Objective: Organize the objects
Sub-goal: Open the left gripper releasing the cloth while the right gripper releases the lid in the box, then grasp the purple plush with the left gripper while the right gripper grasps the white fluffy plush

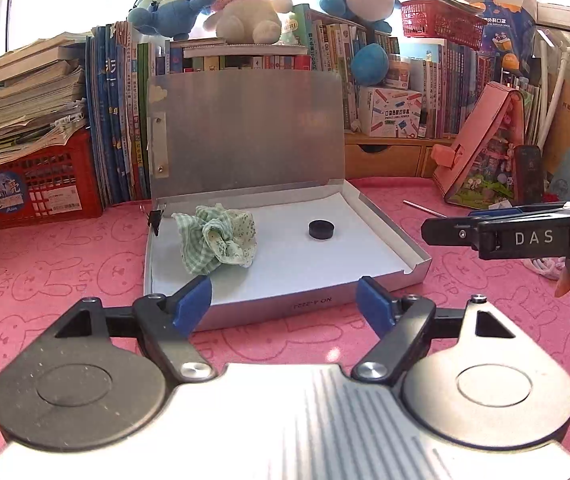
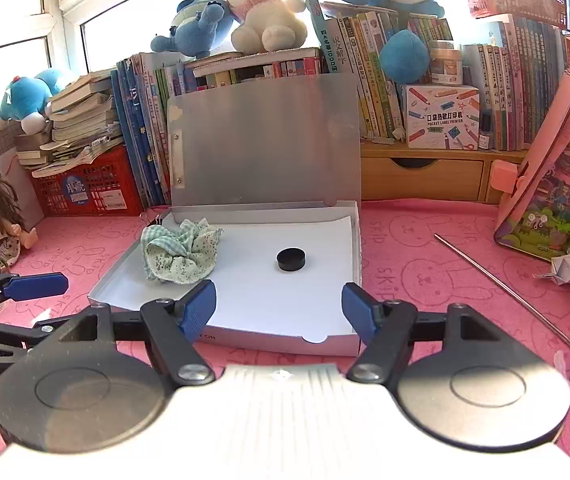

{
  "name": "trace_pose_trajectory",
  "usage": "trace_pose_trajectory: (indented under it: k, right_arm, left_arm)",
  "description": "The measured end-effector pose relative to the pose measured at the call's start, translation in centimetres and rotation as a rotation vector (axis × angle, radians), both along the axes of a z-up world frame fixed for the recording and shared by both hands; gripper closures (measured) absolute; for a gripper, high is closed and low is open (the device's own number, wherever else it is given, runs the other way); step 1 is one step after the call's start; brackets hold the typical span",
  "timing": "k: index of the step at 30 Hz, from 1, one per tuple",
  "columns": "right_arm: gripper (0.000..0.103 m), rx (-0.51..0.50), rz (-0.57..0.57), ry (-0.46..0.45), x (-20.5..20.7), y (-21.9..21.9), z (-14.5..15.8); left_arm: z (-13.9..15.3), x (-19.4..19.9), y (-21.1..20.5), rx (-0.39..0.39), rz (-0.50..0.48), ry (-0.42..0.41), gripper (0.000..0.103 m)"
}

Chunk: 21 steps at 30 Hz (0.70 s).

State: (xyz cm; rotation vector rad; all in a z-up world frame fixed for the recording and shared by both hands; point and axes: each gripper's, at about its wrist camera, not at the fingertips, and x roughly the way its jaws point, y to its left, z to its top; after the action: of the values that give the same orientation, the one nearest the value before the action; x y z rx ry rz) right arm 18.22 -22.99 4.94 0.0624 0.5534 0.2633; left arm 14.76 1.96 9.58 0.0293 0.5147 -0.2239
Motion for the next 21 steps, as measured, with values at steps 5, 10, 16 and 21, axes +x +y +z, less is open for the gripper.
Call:
trace_pose_trajectory:
  k: [5, 10, 16, 21]
  right_arm:
    - [0.018, 0.009, -0.001, -0.018, -2.9, -0.6, -0.9]
    - [0.017, -0.036, -0.016, -0.048, -6.0, -0.6, -2.4]
    - [0.014, -0.049, -0.023, -0.055, -9.2, -0.6, -4.1]
    - [0.013, -0.054, -0.057, -0.063, -11.1, -0.7, -5.4]
  left_arm:
    - [-0.9, -2.8, 0.6, -0.004, 0.020, -0.017, 0.019]
    - [-1.9, -5.5, 1.3, 0.001, 0.049, -0.048, 0.017]
    - [-3.6, -8.4, 1.7, -0.003, 0.074, -0.061, 0.014]
    - [-5.4, -10.1, 1.7, 0.032, 0.089, -0.048, 0.014]
